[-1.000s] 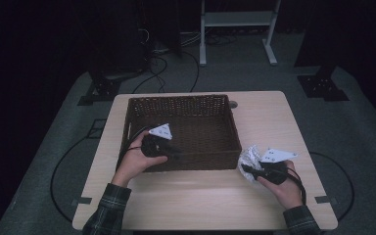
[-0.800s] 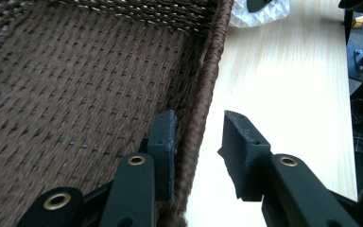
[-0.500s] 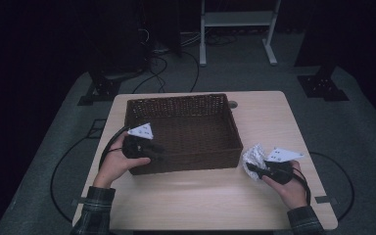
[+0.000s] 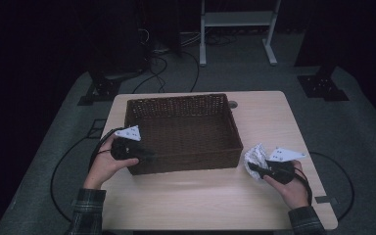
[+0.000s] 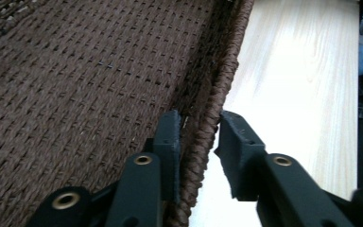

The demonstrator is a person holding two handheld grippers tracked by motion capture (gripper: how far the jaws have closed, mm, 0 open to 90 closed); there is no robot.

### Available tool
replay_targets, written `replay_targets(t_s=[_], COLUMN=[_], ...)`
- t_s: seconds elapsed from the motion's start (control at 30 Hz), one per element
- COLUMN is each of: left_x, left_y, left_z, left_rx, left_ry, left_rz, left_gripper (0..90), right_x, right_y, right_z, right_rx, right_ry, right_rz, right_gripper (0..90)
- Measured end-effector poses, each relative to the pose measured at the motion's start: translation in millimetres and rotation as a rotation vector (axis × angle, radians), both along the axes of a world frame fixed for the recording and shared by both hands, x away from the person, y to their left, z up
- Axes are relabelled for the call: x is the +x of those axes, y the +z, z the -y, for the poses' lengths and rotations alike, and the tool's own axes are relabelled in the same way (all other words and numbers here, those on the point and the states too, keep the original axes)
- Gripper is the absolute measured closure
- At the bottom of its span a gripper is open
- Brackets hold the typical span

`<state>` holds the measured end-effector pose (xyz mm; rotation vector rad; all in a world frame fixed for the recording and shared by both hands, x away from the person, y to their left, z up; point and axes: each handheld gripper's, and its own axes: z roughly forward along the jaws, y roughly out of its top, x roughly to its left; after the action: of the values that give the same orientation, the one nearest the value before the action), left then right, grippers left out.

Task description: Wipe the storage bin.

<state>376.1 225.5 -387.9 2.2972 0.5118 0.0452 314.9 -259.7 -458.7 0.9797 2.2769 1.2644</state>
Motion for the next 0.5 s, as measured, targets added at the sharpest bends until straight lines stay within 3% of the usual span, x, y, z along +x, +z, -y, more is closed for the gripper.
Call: replay_targets(t_s=[0.17, 0.33, 0.5], left_x=[-0.5, -3.3, -5.1], left_y=[0.8, 0.6, 0.6], left_z=[6.5, 29.9, 51.8], left_rx=[0.002, -0.007, -0.013], left_ry=[-0.003, -0.047, -0.047], left_rz=[-0.015, -0.026, -0.035], left_gripper=[74.1, 79.5, 81.3], right_x=[0.0, 0.2, 0.1], right_y=[0.4, 0.4, 0.8], right_z=[1.1, 1.4, 2.3], right_rx=[0.004, 0.004, 0.003], right_ry=[-0.002, -0.004, -0.008], right_rz=[0.004, 0.005, 0.005], right_gripper=[74.0, 74.0, 74.0])
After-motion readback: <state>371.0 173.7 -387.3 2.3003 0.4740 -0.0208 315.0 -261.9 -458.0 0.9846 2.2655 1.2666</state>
